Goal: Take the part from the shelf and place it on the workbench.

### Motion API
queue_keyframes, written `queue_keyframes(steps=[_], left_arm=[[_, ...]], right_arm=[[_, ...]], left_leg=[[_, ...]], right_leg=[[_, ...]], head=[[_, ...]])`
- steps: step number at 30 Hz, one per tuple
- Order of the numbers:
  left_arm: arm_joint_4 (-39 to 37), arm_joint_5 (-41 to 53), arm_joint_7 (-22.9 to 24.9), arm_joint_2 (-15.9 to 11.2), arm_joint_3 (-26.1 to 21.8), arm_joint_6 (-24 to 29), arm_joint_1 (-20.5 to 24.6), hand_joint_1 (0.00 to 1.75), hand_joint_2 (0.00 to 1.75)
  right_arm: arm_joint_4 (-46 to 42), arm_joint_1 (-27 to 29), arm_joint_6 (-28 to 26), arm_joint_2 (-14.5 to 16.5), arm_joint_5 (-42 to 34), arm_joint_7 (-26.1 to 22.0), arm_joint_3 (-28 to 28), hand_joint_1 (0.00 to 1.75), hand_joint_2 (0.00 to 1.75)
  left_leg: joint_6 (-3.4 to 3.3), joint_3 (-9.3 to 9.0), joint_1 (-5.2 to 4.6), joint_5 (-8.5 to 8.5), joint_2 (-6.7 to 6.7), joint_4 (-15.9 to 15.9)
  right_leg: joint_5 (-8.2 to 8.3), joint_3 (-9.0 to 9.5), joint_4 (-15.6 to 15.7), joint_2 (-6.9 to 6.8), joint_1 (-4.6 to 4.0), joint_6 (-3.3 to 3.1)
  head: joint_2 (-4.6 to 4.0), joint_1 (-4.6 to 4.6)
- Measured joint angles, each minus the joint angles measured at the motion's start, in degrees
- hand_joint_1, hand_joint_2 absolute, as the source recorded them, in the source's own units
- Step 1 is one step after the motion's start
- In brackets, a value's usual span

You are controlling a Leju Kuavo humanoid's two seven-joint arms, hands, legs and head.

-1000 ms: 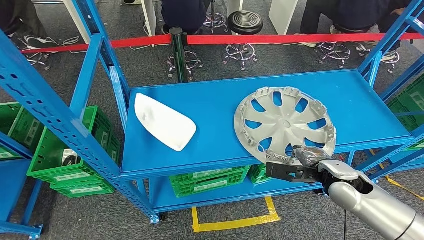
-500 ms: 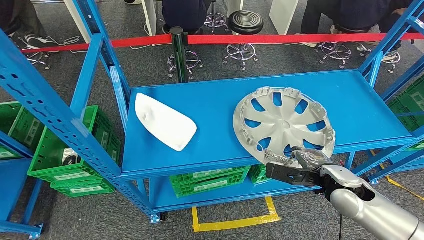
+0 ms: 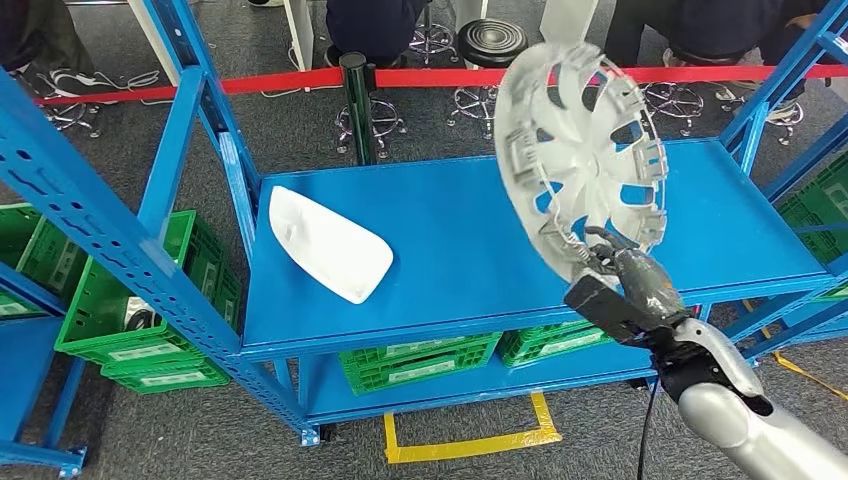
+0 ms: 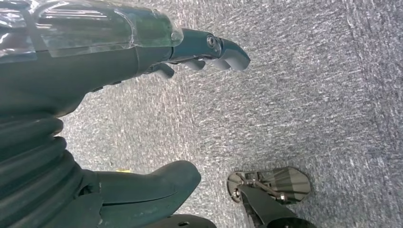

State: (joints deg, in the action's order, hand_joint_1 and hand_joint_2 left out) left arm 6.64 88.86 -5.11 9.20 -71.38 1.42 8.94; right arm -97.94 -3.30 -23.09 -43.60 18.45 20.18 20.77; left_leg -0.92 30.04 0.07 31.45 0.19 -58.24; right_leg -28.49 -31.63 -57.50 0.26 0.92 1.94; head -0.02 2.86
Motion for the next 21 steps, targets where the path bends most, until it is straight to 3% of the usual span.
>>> queue_keyframes(steps=[7, 17, 21], left_arm=[[0.0, 0.7, 0.1, 0.0, 0.0, 0.5, 0.0, 0.00, 1.75], [0.0, 0.9, 0.7, 0.0, -0.2, 0.8, 0.0, 0.00, 1.75], [0.0, 0.9, 0.7, -0.2, -0.2, 1.2, 0.0, 0.00, 1.75]], right_arm=[[-9.8, 2.8, -9.4, 5.1, -7.2, -11.3, -6.7, 1.75, 1.75], [-22.3, 3.7, -10.8, 10.1, -10.2, -15.9, -11.5, 1.75, 1.75], [-25.2, 3.6, -11.6, 12.1, -11.8, -20.2, -11.5, 1.75, 1.75]], left_leg=[[0.01, -0.09, -0.01, 0.01, 0.19, 0.1], [0.02, -0.14, -0.01, 0.01, 0.16, 0.2], [0.02, -0.14, -0.01, 0.01, 0.12, 0.2]], right_leg=[[-0.03, -0.03, 0.0, 0.08, 0.01, -0.04], [-0.04, -0.03, 0.0, 0.14, 0.01, -0.05], [-0.04, -0.03, 0.0, 0.14, 0.01, -0.06]], head=[[0.00, -0.06], [0.00, -0.03], [0.00, -0.01]])
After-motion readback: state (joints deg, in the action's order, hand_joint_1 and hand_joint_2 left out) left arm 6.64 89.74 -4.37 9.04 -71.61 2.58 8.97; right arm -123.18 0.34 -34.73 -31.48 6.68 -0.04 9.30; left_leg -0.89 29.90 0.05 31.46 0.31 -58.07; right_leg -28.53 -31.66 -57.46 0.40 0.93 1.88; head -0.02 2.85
